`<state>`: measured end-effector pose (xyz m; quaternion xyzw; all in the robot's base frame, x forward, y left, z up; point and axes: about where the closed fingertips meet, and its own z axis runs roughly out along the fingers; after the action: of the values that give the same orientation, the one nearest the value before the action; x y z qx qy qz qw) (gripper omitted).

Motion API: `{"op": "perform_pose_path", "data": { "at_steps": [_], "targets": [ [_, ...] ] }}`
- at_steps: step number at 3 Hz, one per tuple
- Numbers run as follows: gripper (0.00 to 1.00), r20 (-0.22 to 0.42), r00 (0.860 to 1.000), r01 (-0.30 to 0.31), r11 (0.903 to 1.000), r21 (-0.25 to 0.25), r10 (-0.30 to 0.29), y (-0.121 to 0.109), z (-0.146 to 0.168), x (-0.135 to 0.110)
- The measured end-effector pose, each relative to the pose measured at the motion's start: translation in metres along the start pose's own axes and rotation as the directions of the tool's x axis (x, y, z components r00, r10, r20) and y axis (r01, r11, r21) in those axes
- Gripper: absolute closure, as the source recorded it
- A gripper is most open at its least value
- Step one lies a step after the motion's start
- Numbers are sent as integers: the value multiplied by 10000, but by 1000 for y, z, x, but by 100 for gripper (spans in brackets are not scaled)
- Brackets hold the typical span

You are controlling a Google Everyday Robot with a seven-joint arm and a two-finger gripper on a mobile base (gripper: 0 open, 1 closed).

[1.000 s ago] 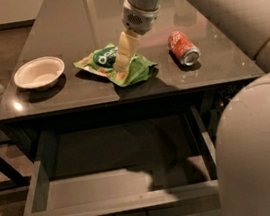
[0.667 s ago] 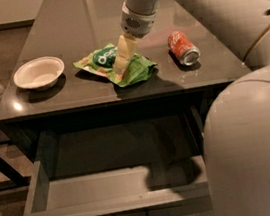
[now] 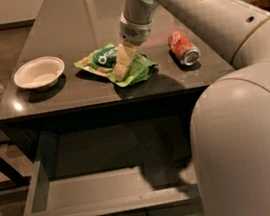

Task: Place green rice chip bag into top drawer

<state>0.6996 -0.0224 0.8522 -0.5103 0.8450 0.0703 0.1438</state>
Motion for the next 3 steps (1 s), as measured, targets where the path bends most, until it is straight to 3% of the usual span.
{"op": "perform_pose_path", "data": {
  "at_steps": [1, 3],
  "targets": [
    [0, -10, 10000, 1, 10000, -6, -1, 0, 1, 0],
    [42, -10, 10000, 1, 10000, -6, -1, 0, 1, 0]
  ]
}}
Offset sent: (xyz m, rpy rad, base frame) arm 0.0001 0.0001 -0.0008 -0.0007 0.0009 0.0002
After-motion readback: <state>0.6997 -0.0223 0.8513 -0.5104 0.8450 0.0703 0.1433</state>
